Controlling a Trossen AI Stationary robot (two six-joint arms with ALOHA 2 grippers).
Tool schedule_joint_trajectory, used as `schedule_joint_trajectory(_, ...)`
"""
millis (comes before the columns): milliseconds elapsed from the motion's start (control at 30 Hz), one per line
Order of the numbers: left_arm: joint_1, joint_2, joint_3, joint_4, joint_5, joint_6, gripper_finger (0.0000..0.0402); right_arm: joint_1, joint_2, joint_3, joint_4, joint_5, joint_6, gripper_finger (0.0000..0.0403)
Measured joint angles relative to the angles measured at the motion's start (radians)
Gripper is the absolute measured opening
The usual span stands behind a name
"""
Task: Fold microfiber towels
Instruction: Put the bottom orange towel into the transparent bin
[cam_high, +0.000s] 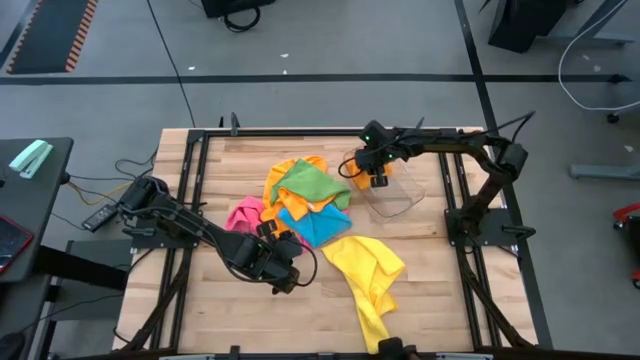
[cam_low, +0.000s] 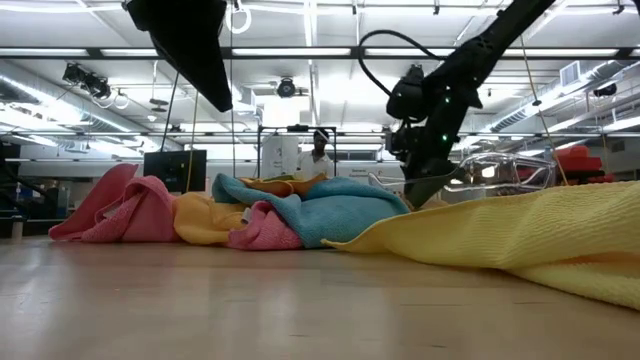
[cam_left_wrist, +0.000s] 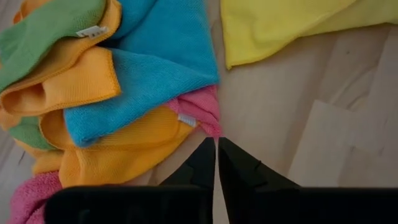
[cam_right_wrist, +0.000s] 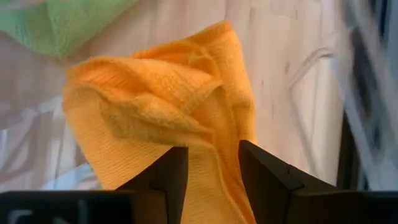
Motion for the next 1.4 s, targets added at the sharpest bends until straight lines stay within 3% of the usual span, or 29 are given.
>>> schedule_joint_trajectory(267, 0.000, 0.000, 0.000, 0.021, -0.001, -0.010, 0.0007, 0.000, -0.001, 0.125, -0.192, -0.023, 0.090, 0.0154)
schedule_joint_trajectory(433, -0.002, 0.000, 0.000, 0.034, -0.001, -0.009, 0.0024, 0.010, -0.001, 0.099, -0.287, -0.083, 0.150, 0.0147)
schedule_joint_trajectory(567, -0.001, 0.000, 0.000, 0.043, -0.001, -0.008, 0.0031, 0.010, -0.001, 0.050, -0.205, -0.128, 0.172, 0.0136)
schedule_joint_trajectory(833, -0.008, 0.000, 0.000, 0.044, 0.002, -0.008, 0.0009, 0.014, -0.001, 0.002, 0.048, -0.174, 0.212, 0.0112)
schedule_joint_trajectory(1133, -0.009, 0.000, 0.000, 0.046, 0.019, -0.013, 0.0027, 0.046, 0.026, -0.004, 0.159, -0.155, 0.172, 0.0093)
schedule_joint_trajectory(1400, -0.024, 0.000, 0.000, 0.057, 0.078, -0.008, 0.0009, 0.040, 0.097, -0.085, 0.300, -0.139, 0.180, 0.0085)
